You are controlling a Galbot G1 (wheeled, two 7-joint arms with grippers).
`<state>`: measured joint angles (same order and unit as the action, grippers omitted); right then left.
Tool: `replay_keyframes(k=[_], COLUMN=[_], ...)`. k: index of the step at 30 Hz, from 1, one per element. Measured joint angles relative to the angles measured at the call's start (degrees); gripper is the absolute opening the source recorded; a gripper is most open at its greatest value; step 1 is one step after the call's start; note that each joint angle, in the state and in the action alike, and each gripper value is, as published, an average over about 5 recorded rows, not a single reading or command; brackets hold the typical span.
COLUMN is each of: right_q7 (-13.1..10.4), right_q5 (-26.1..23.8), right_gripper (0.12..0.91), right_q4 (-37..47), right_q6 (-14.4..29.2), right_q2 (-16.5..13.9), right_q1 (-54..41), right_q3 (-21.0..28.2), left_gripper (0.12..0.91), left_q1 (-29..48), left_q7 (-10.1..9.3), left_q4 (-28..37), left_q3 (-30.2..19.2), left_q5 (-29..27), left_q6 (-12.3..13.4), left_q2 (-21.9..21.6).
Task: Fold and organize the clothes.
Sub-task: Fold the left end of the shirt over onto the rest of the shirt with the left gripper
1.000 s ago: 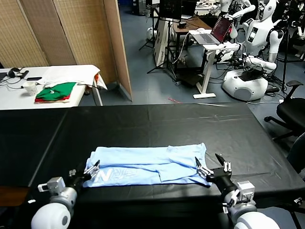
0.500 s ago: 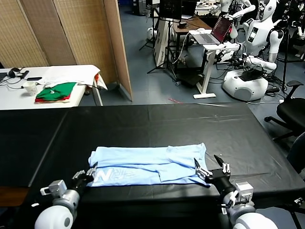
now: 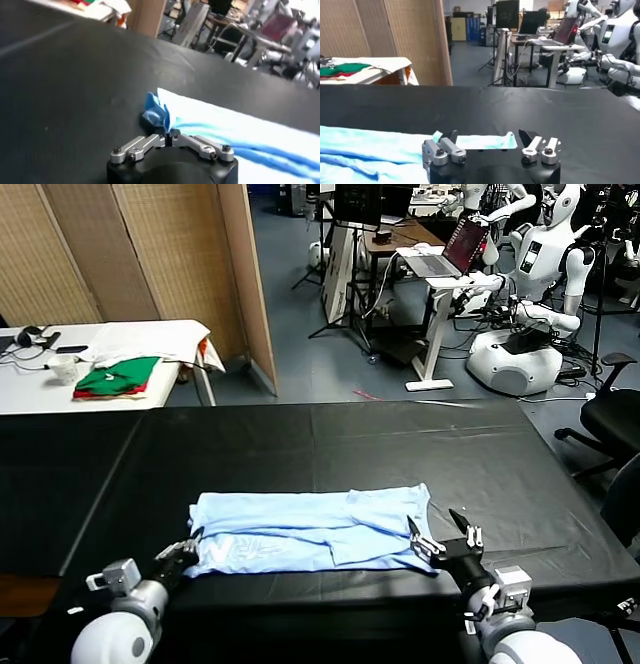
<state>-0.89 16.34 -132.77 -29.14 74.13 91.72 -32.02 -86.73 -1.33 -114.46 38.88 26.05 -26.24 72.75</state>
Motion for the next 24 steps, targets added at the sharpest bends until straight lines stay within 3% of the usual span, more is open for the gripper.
replay_keyframes(k=[6,11,17,24], right_q7=[0.0,0.0,0.0,0.2], right_q5=[-0.4,-1.4,-2.5,-3.8], right_gripper=[0.907,0.907,0.907,0.907], right_q4=[0.4,1.0,1.0,1.2], right_q6=[0.1,0.7,1.1,2.2], right_q2=[0.5,1.2,2.5,3.4], right_q1=[0.0,0.6,1.4,2.5], right_q3=[0.5,1.0,1.4,0.3], left_gripper=[0.175,0.175,0.175,0.175], left_q1=[-0.7,-0.7,-1.0,0.1], left_q7=[0.40,0.10,-0.70,-2.94], left_q4=[1.1,2.0,-0.1,-6.2], left_q3=[1.1,1.8,-0.2,-5.7], left_q5=[-19.5,-25.6,-22.3,-7.3], left_q6=[5.8,7.2,4.5,0.0], left_q2=[-3.7,-6.6,-6.6,-2.5])
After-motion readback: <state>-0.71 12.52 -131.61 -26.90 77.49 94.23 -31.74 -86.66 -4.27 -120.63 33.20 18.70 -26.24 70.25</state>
